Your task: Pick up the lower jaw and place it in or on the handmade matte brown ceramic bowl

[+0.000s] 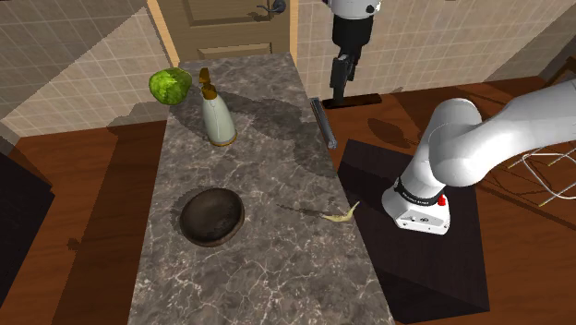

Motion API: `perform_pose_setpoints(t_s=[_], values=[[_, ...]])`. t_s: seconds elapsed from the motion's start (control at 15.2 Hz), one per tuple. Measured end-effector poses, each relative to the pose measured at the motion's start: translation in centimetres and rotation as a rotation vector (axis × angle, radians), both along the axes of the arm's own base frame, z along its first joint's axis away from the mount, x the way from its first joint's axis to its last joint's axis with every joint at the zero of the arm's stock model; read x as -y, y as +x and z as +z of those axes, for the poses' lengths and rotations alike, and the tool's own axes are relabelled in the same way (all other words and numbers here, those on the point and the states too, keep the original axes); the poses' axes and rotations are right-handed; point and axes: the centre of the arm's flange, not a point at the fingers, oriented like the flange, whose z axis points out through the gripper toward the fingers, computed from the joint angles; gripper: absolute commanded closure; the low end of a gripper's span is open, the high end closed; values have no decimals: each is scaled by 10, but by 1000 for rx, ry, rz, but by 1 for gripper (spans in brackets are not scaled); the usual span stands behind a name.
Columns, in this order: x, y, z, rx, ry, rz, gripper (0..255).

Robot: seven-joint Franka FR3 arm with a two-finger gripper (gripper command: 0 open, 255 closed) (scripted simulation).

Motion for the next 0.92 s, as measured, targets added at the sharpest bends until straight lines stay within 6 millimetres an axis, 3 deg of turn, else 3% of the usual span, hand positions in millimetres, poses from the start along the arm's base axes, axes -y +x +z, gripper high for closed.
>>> perform_pose_setpoints(t_s=[0.26,0.92], values=[[-16,1,-24,-6,13,89,0],[-88,-21,-128,-31,73,514,0]])
